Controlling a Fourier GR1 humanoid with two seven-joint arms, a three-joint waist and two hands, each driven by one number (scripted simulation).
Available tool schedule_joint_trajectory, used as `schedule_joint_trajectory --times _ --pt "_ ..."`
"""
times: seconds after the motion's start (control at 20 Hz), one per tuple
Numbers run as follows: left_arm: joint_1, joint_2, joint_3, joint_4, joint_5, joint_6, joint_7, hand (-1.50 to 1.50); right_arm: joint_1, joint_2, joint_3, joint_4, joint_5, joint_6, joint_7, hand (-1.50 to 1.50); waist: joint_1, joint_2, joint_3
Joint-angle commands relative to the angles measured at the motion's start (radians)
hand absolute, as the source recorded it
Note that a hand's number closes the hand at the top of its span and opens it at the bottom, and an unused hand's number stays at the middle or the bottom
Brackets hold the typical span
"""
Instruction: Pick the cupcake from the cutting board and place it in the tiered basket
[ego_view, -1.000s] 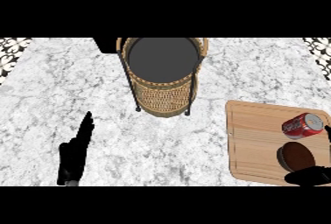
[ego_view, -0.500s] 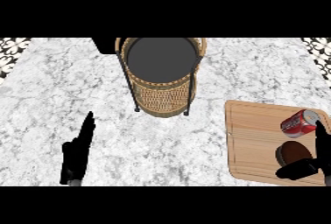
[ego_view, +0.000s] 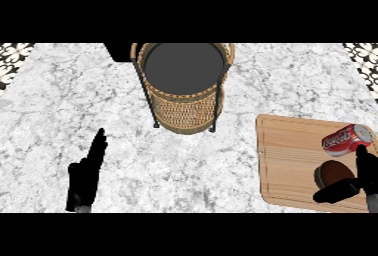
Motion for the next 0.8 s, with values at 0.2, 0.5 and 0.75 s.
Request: schedule_joint_trajectory --times 0.2,0.5,0.75 --pt "0.024 -0.026 0.005 0.036 -0.010 -0.015 -0.022 0.00 -0.017 0.069 -0.041 0.099 0.024 0.041 0.061 -1.50 -0.002 0.006 -0.001" --pt "0.004 -0.008 0.019 -0.036 -0.028 -0.020 0.070 0.00 0.066 0.078 -0.070 0.063 0.078 0.053 0.002 1.50 -0.007 0.004 0.000" --pt "-0.052 -0.032 0.076 0.134 -0.024 -0.057 -0.047 0.00 -0.029 0.184 -0.034 0.240 0.196 0.009 -0.145 1.50 -0.002 0.007 -0.001"
